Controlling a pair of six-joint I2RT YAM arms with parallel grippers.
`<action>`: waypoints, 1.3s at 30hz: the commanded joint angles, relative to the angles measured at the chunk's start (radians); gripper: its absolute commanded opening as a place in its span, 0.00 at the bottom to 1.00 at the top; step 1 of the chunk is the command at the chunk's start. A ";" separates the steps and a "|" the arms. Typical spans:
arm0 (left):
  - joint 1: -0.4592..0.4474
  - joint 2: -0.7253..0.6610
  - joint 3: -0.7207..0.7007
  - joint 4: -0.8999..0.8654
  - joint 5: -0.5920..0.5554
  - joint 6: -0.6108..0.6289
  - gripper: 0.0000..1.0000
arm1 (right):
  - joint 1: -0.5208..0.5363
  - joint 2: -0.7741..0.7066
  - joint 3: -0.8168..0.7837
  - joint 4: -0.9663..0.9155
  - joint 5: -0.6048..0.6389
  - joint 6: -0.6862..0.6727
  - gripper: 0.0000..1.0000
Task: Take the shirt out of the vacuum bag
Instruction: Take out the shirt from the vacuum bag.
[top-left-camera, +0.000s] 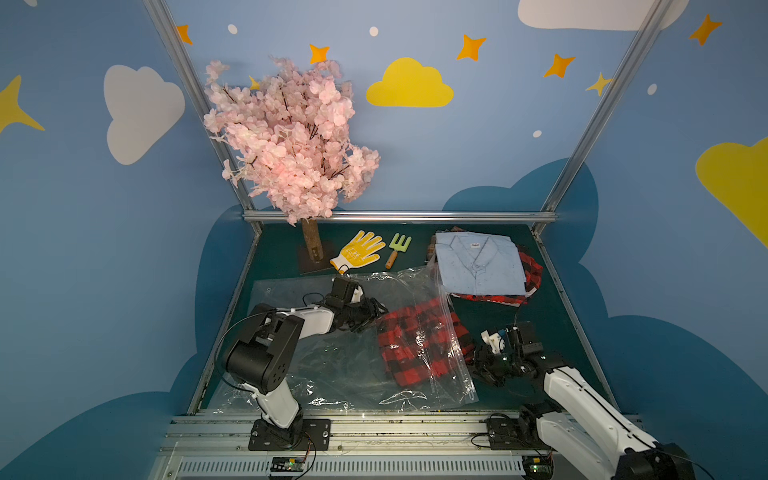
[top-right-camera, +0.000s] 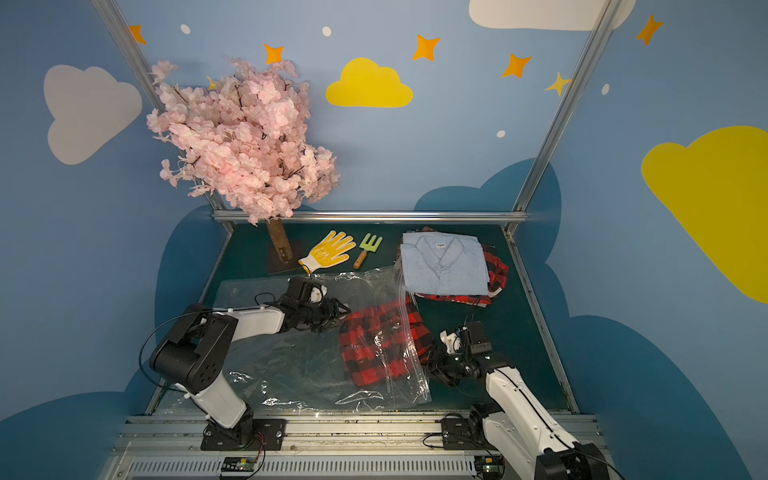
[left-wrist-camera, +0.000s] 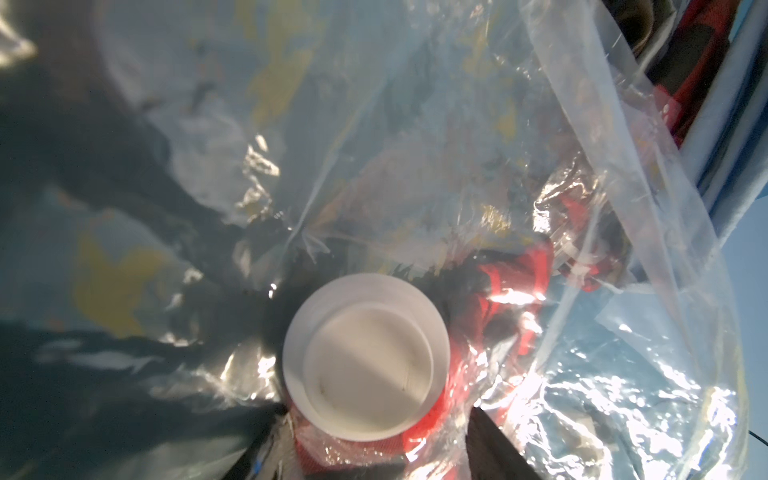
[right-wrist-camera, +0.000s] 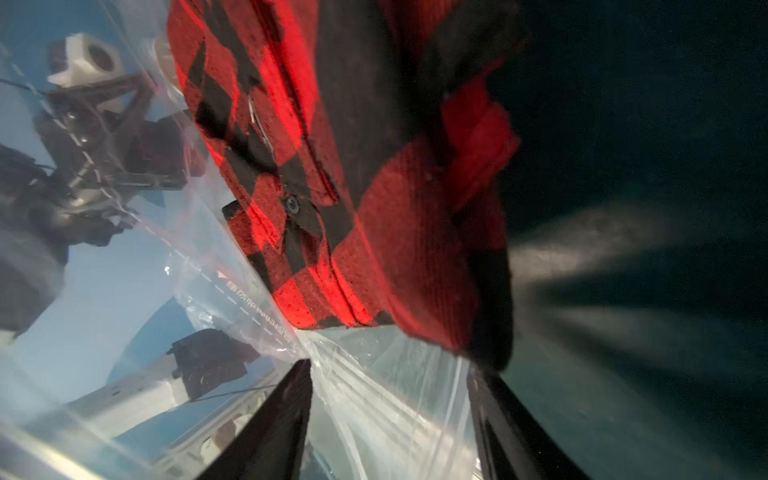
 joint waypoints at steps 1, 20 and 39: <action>-0.010 0.129 -0.078 -0.208 -0.143 0.014 0.67 | 0.015 0.035 -0.020 0.109 -0.020 0.039 0.62; -0.010 0.147 -0.083 -0.202 -0.135 0.022 0.67 | -0.007 0.541 0.149 0.378 -0.005 -0.087 0.59; -0.007 0.165 -0.065 -0.207 -0.130 0.025 0.67 | -0.013 0.401 0.249 0.174 -0.022 -0.177 0.00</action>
